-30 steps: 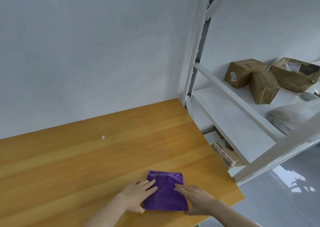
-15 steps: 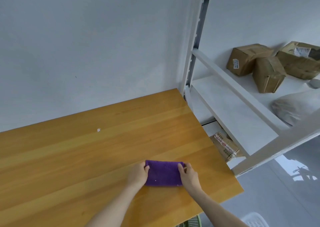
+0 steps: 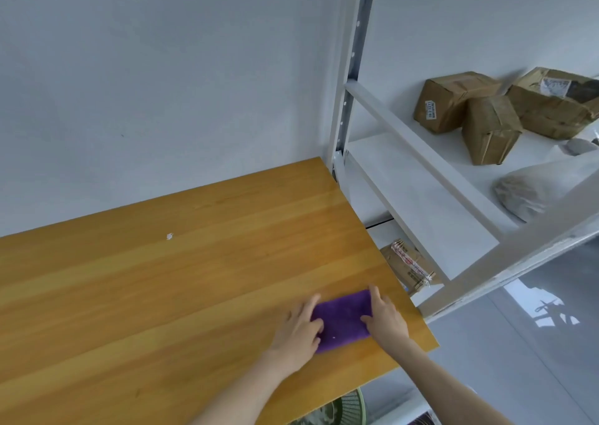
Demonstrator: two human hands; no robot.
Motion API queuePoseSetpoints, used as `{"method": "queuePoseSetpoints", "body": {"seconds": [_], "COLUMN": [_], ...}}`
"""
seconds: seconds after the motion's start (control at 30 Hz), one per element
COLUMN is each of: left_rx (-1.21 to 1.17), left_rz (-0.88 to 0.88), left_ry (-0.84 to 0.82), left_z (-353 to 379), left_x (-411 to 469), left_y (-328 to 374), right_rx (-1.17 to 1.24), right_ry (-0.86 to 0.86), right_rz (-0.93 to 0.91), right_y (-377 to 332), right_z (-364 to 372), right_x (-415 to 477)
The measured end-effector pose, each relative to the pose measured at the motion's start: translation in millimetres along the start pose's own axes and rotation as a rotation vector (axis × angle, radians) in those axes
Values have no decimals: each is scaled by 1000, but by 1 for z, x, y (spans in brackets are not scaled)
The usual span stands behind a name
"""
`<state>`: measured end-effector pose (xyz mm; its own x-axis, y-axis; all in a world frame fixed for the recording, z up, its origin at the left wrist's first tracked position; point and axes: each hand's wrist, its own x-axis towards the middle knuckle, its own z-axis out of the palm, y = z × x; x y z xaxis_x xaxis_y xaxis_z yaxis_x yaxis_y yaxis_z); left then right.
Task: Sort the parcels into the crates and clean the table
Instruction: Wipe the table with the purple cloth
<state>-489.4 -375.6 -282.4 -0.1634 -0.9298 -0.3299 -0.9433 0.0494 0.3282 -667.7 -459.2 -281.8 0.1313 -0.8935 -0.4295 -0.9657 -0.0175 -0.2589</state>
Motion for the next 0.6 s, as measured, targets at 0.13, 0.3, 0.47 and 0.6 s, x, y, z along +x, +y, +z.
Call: {"method": "queuePoseSetpoints", "body": {"seconds": [0.13, 0.3, 0.47, 0.6], "left_rx": [60, 142, 194, 288], "left_rz": [207, 254, 339, 366], "left_ry": [-179, -313, -367, -394], "left_z": [5, 14, 8, 5], "left_x": [15, 24, 34, 38], "left_y": [18, 34, 52, 56], "right_rx": [-379, -579, -517, -457], "right_ry": [313, 91, 161, 119], "right_rz": [-374, -649, -581, -456], "right_y": [31, 73, 87, 75], "right_z": [-6, 6, 2, -4], "right_x": [-8, -25, -38, -37]}}
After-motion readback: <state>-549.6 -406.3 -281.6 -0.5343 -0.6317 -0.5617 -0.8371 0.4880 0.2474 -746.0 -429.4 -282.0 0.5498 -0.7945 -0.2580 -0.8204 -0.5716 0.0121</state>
